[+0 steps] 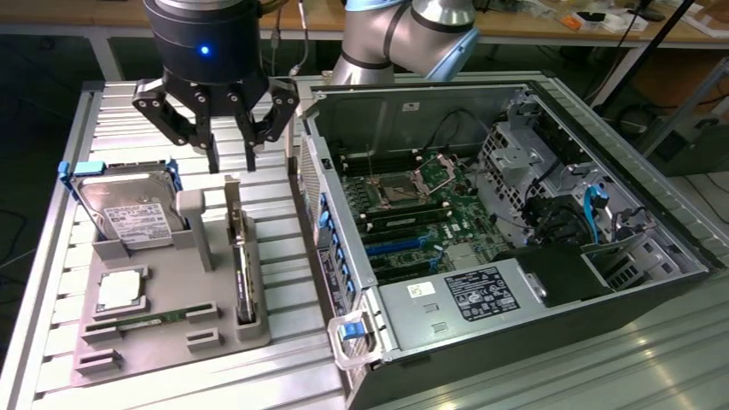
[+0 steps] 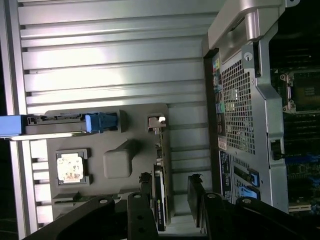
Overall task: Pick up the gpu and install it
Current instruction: 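Pick up the gpu and move the gpu toward the slot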
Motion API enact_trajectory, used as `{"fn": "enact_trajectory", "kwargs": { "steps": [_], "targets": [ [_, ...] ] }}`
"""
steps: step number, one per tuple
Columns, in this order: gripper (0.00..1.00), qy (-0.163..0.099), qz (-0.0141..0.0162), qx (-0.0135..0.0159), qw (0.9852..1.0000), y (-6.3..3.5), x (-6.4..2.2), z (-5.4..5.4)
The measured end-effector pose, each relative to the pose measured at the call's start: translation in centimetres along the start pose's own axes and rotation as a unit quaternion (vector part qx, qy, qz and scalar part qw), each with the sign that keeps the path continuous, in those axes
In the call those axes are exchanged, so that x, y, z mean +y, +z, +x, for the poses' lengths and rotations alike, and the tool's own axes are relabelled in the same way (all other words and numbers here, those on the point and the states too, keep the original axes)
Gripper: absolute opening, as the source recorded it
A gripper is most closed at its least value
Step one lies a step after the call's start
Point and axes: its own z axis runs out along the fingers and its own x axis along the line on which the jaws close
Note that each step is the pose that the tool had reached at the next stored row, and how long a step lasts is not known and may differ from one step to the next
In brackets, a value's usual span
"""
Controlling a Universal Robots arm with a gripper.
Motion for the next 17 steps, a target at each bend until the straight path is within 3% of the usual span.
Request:
{"fn": "enact_trajectory", "kwargs": {
  "steps": [17],
  "targets": [
    [0.42,0.0,0.0,0.0,1.0,1.05,-0.22,0.0]
  ]
}}
